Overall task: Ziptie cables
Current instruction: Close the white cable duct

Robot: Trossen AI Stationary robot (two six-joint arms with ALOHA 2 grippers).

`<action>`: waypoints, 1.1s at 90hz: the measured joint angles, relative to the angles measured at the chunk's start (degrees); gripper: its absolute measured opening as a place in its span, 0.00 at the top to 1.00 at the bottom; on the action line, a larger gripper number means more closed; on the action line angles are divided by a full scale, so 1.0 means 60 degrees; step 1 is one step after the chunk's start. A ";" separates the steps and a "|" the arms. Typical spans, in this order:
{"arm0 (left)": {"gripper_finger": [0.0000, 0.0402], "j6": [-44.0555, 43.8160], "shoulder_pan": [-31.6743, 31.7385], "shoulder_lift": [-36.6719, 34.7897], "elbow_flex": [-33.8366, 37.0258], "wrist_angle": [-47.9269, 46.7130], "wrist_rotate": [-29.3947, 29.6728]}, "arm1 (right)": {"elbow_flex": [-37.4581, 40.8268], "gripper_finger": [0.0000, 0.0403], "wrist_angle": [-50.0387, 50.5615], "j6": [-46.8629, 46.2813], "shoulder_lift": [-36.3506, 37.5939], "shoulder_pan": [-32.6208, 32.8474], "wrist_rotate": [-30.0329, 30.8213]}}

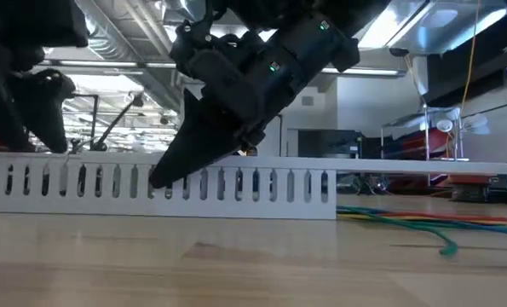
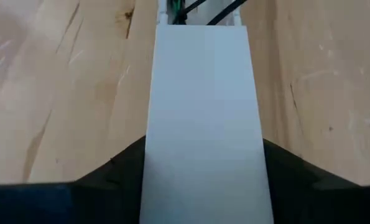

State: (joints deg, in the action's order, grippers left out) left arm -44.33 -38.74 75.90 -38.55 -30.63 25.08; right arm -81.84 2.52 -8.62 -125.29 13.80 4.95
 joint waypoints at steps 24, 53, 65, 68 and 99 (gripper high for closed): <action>0.24 -0.0372 0.0029 0.0007 0.1015 0.1242 -0.0336 | 0.0007 0.44 -0.0007 0.0000 0.0000 0.0000 0.0000; 0.47 -0.0060 0.0042 -0.0008 0.1666 0.2766 -0.0331 | 0.0039 0.44 -0.0274 0.0004 0.0000 0.0010 -0.0040; 0.51 0.0355 0.0231 0.0161 0.1673 0.3138 -0.0439 | 0.0059 0.44 -0.0413 -0.0043 -0.0005 0.0016 -0.0085; 0.50 0.0517 0.0311 0.0251 0.1673 0.3317 -0.0494 | 0.0070 0.44 -0.0457 -0.0107 -0.0011 0.0019 -0.0096; 0.48 0.1258 0.1053 0.1038 0.1568 0.4771 -0.1012 | 0.0076 0.44 -0.0867 -0.0416 -0.0104 0.0033 -0.0257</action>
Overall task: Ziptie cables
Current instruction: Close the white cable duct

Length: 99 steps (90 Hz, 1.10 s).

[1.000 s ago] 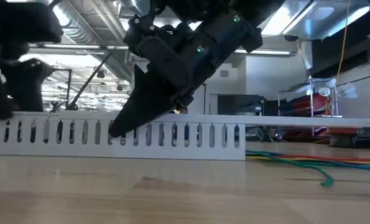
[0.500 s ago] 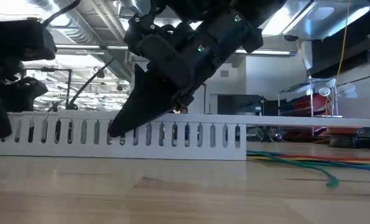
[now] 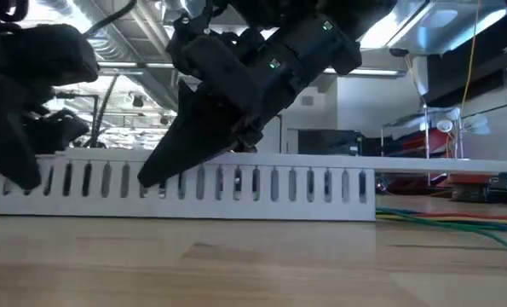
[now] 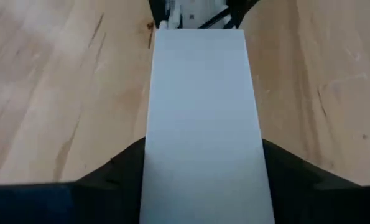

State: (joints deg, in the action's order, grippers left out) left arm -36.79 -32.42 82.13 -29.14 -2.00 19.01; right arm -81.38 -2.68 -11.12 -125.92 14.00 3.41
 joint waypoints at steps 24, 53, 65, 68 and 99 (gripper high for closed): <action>0.48 0.0451 0.0334 0.0040 -0.0092 0.0484 -0.0108 | -0.0022 0.44 -0.0513 -0.0116 -0.0118 -0.0011 0.0031; 0.48 0.0676 0.0312 0.0149 -0.0117 0.0627 -0.0205 | -0.0095 0.44 -0.0424 -0.0180 -0.0256 -0.0015 0.0079; 0.44 0.0524 0.0262 0.0148 -0.0122 0.0618 -0.0176 | -0.0098 0.44 -0.0390 -0.0089 -0.0256 -0.0015 0.0089; 0.42 0.0481 0.0258 0.0134 -0.0125 0.0608 -0.0181 | -0.0098 0.44 -0.0385 -0.0079 -0.0256 -0.0015 0.0097; 0.28 0.0131 0.0246 -0.0345 -0.1060 -0.1638 -0.0529 | -0.0127 0.44 -0.0392 -0.0055 -0.0267 -0.0062 0.0260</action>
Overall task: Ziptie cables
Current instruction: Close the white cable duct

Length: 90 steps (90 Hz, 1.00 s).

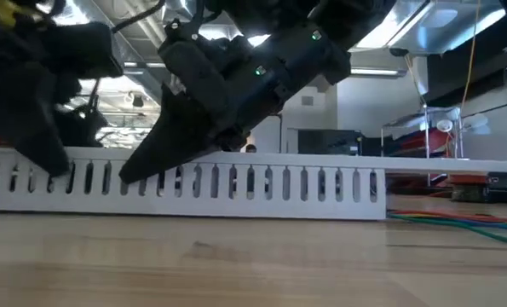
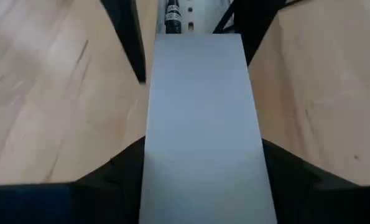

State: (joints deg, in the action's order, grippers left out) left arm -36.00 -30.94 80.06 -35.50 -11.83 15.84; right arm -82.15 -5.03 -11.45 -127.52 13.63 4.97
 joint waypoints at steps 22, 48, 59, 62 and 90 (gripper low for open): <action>0.29 -0.0396 -0.0199 -0.0208 -0.1020 -0.2617 -0.0077 | 0.0011 0.44 0.0056 0.0019 0.0000 -0.0051 -0.0098; 0.29 -0.1265 -0.0858 -0.0493 -0.1392 -0.4744 -0.0088 | 0.0029 0.44 0.0103 0.0019 0.0011 -0.0044 -0.0127; 0.29 -0.1474 -0.1133 -0.0493 -0.1114 -0.4828 0.0263 | 0.0033 0.44 0.0115 0.0026 0.0011 -0.0040 -0.0175; 0.29 -0.1481 -0.1196 -0.0493 -0.0996 -0.4698 0.0343 | 0.0035 0.44 0.0115 0.0022 0.0011 -0.0040 -0.0182; 0.32 -0.1213 -0.1117 -0.0485 0.0341 -0.1877 0.0559 | 0.0047 0.44 0.0094 0.0073 0.0011 -0.0033 -0.0185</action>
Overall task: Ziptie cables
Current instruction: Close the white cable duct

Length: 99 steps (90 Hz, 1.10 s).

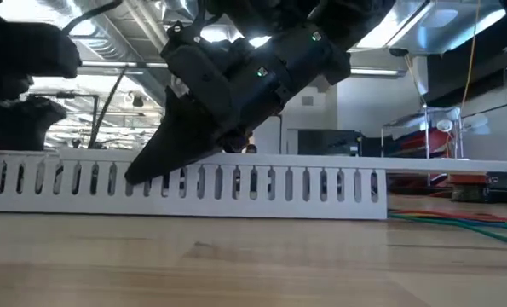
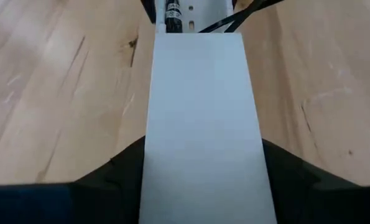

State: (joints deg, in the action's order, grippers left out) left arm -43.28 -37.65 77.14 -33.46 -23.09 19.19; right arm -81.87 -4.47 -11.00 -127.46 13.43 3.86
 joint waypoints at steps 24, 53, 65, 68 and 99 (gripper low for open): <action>0.54 0.0719 0.0325 0.0064 0.0220 0.1044 -0.0183 | 0.0041 0.44 -0.0107 -0.0049 0.0018 0.0018 -0.0182; 0.56 0.1083 0.0643 0.0666 0.0204 0.2206 -0.0257 | 0.0058 0.44 -0.0488 -0.0080 -0.0015 0.0018 -0.0478; 0.55 0.1287 0.0795 0.0699 0.0212 0.2791 -0.0237 | 0.0058 0.44 -0.0619 -0.0133 -0.0018 0.0026 -0.0555; 0.55 0.1318 0.0845 0.0713 0.0212 0.2825 -0.0260 | 0.0058 0.44 -0.0635 -0.0138 -0.0018 0.0022 -0.0579; 0.55 0.1517 0.1159 0.1056 0.0215 0.3428 -0.0220 | 0.0030 0.44 -0.0293 -0.0098 -0.0007 0.0018 -0.0492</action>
State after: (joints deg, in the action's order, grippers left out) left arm -34.17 -30.70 83.48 -32.17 -2.52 17.87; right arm -81.69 -6.23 -11.59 -127.50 13.54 0.91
